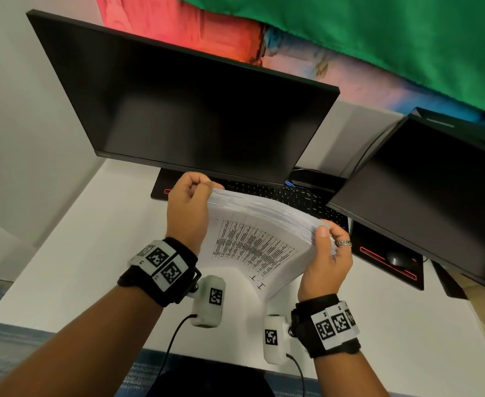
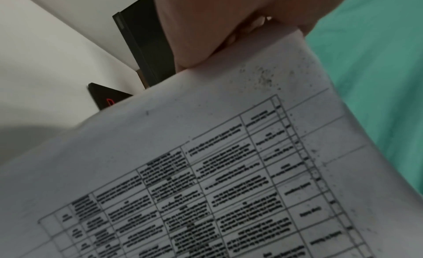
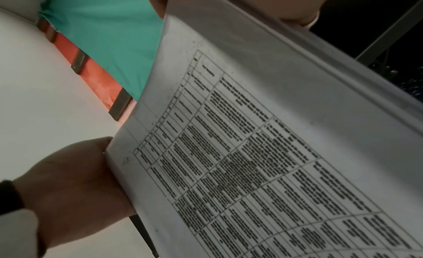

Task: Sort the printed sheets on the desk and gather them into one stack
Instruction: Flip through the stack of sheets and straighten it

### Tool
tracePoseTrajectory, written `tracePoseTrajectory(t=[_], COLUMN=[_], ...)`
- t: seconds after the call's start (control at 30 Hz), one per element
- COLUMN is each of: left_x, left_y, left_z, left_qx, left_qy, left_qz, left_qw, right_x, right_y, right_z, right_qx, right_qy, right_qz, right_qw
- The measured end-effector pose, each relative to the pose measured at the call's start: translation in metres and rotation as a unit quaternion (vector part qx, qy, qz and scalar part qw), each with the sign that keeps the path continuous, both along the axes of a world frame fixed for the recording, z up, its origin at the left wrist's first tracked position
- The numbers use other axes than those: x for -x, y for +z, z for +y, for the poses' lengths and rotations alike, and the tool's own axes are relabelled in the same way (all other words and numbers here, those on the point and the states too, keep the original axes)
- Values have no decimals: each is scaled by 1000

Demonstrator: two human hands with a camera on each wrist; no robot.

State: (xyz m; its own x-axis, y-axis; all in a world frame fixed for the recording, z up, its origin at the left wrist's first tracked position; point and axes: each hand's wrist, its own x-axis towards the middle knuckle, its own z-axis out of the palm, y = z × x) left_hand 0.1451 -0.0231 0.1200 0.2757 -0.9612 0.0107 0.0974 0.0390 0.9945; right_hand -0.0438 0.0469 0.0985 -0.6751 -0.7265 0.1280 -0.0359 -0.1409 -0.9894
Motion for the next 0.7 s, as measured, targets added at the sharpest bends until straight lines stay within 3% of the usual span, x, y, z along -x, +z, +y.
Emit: tracePoseTrajectory(t=[0.13,0.33,0.6,0.7], left_x=[0,-25,-27,-26], left_y=[-4,-14,-33,-38], left_z=[0,8,-3,-6], left_qx=[24,70,6,-17], left_qy=[-22,-205,-254,-249], left_qz=[-19,-67,-84,-79], left_qw=[999,974,964,965], right_x=[0,5,7,7], right_y=[4,11,8,5], right_z=[-1,-8,-9,-9], right_qx=[-2,6,-4,6], right_qy=[-7,-12,-46,-13], right_qz=[-17,-15,-43,-62], right_qw=[1000,1000,998,998])
